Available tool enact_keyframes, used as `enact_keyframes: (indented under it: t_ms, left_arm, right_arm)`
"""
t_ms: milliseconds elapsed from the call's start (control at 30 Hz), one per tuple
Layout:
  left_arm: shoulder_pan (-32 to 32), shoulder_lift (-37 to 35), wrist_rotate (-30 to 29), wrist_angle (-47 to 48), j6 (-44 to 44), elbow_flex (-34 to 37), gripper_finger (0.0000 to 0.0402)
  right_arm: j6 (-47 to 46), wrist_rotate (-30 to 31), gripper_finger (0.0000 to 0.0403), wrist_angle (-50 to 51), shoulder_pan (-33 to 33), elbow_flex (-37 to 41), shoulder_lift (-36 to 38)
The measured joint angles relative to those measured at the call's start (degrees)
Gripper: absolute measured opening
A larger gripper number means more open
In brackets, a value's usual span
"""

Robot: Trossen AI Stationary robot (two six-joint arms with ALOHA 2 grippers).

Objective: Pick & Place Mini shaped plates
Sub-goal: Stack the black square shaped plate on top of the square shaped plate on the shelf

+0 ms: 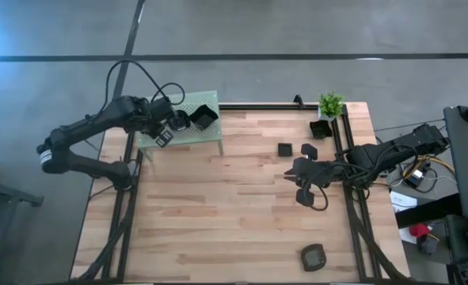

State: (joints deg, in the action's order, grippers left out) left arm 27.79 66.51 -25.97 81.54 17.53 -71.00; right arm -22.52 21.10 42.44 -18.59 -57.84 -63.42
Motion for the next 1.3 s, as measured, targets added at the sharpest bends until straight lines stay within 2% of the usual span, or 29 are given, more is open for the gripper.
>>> enact_keyframes:
  t_ms: [233,433,833,967,1167,1300]
  left_arm:
    - [0.0,3.8,0.3,0.0,-1.7,0.0,0.0115]
    - [0.0,6.6,-2.3,0.1,-3.5,0.0,0.0115]
    - [0.8,8.9,-2.6,0.5,-7.7,0.1,0.0111]
    - [1.1,8.7,-2.6,0.5,-8.7,0.1,0.0083]
    - [1.1,8.5,-3.8,0.5,-10.1,0.1,0.0012]
    - [1.1,8.5,-4.1,0.7,-10.4,0.1,0.0002]
  right_arm:
    - [0.0,0.0,0.0059,-0.9,0.0,0.0,0.0]
    - [0.0,-0.1,0.0059,-1.1,0.0,0.0,0.0]
    - [0.0,-0.1,0.0059,-1.0,0.0,0.0,0.0]
    - [0.0,-0.1,0.0059,-1.0,0.0,0.0,0.0]
    - [0.0,-0.1,0.0059,-1.0,0.0,0.0,0.0]
    - [0.0,-0.1,0.0059,-1.0,0.0,0.0,0.0]
